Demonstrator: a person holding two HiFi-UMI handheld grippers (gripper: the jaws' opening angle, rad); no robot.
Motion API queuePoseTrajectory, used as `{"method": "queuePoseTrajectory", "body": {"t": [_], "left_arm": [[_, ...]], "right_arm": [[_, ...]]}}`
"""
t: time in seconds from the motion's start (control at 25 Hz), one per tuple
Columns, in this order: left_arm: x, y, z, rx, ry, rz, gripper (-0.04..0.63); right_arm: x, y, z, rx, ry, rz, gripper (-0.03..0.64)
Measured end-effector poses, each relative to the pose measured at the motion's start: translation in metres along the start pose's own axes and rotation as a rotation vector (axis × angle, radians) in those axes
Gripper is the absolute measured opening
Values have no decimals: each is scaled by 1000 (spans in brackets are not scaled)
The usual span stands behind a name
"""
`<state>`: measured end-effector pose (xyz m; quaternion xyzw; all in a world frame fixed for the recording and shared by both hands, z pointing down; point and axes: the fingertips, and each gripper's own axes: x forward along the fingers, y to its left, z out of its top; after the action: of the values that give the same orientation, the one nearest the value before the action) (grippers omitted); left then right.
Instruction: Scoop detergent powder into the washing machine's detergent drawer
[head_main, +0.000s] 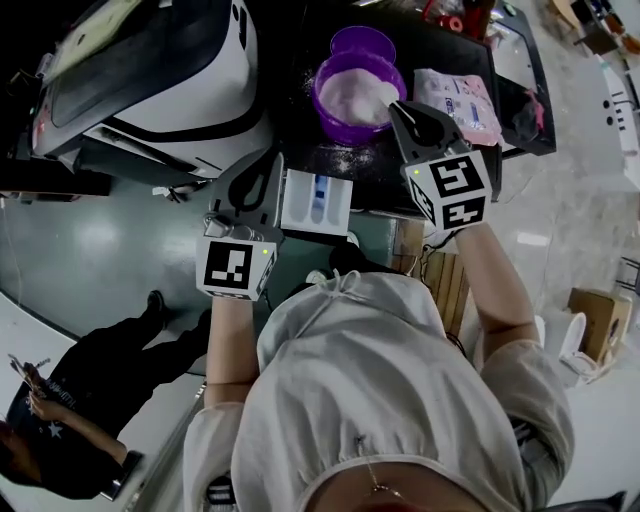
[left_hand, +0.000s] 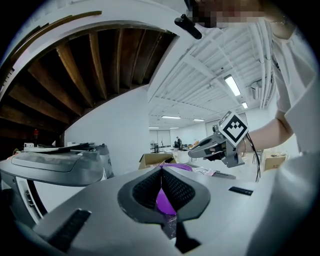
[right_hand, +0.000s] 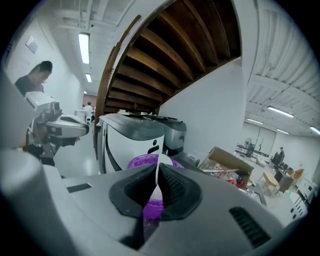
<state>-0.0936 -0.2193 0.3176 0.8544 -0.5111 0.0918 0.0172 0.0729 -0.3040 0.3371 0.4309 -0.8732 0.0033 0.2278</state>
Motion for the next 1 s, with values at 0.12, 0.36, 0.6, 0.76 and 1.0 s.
{"method": "queuePoseTrajectory", "body": {"t": [0.12, 0.36, 0.6, 0.76, 1.0], "left_arm": [[19, 3, 0, -1, -7, 6, 21], [40, 7, -11, 3, 49, 24, 21], [53, 14, -9, 7, 29, 46, 21], [56, 15, -10, 19, 11, 51, 21], [53, 7, -16, -8, 67, 30, 21]], "right_arm": [[24, -16, -11, -18, 100, 60, 9], [56, -31, -29, -53, 240, 155, 9], [76, -25, -46, -154, 476, 322, 10], [85, -25, -50, -229, 556, 363, 11], [87, -24, -65, -237, 659, 392, 9]]}}
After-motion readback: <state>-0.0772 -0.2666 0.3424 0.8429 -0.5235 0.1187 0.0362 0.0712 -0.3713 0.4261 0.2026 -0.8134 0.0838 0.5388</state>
